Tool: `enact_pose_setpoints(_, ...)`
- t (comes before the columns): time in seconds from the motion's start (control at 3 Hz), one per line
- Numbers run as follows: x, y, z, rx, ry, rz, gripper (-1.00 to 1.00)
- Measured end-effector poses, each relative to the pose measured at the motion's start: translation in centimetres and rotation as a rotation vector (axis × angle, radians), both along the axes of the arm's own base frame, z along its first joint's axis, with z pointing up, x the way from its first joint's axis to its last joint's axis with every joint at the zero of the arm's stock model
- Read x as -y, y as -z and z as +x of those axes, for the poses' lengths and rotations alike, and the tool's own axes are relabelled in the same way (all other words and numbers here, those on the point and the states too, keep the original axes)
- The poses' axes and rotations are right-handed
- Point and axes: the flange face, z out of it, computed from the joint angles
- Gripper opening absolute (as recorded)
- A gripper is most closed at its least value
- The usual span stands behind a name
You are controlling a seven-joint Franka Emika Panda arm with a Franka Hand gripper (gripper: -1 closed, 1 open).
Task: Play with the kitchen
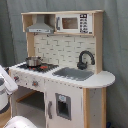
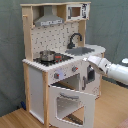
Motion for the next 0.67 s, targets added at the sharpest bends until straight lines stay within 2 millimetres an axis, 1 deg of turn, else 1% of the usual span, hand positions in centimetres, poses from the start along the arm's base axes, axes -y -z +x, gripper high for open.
enact_pose_setpoints(0.67, 0.2, -3.1, -0.8, 0.036, -0.001, -0.14, 1.0)
